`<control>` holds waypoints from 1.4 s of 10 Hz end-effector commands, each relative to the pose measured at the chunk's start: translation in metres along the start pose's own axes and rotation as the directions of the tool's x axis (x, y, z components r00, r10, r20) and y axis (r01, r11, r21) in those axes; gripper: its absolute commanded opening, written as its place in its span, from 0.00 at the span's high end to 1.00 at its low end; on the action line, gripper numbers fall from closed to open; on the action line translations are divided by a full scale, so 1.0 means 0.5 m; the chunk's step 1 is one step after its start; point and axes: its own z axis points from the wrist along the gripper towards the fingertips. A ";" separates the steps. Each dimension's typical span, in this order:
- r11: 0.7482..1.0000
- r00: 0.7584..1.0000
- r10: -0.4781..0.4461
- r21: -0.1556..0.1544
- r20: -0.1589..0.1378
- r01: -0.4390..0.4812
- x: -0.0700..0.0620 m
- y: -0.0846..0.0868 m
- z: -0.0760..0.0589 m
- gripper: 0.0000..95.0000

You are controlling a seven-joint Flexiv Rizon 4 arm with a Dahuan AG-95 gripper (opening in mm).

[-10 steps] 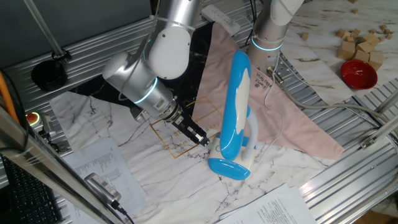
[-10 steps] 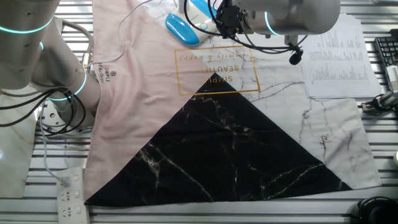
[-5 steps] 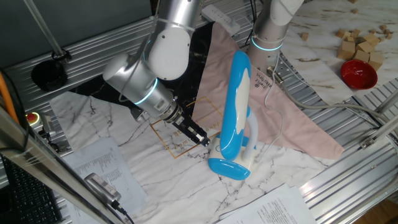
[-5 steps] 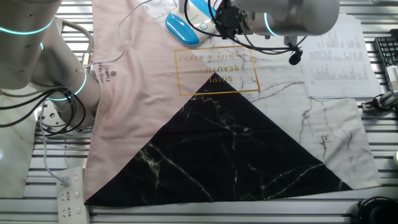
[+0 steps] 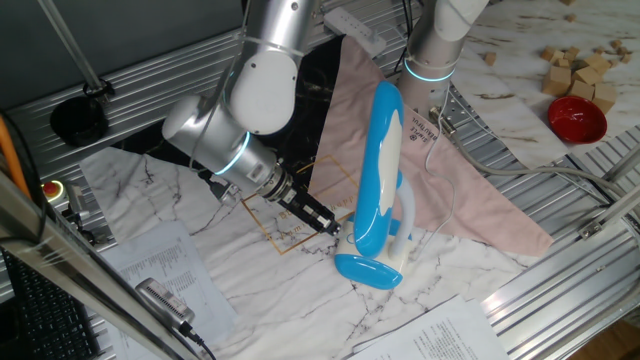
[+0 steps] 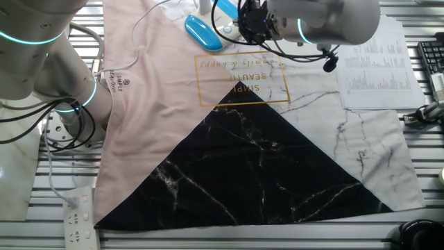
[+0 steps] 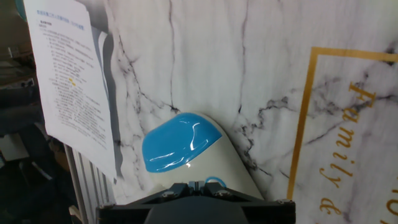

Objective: Turn on the desk lamp by pressing the button

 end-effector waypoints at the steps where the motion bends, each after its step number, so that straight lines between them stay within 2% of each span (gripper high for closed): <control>1: 1.000 1.000 -0.001 0.004 0.001 0.001 0.003 0.001 0.001 1.00; 8: 1.000 1.000 0.006 0.019 0.008 -0.007 -0.006 0.005 0.013 1.00; 14: 0.999 1.000 0.017 0.028 0.016 -0.017 -0.009 -0.005 0.031 1.00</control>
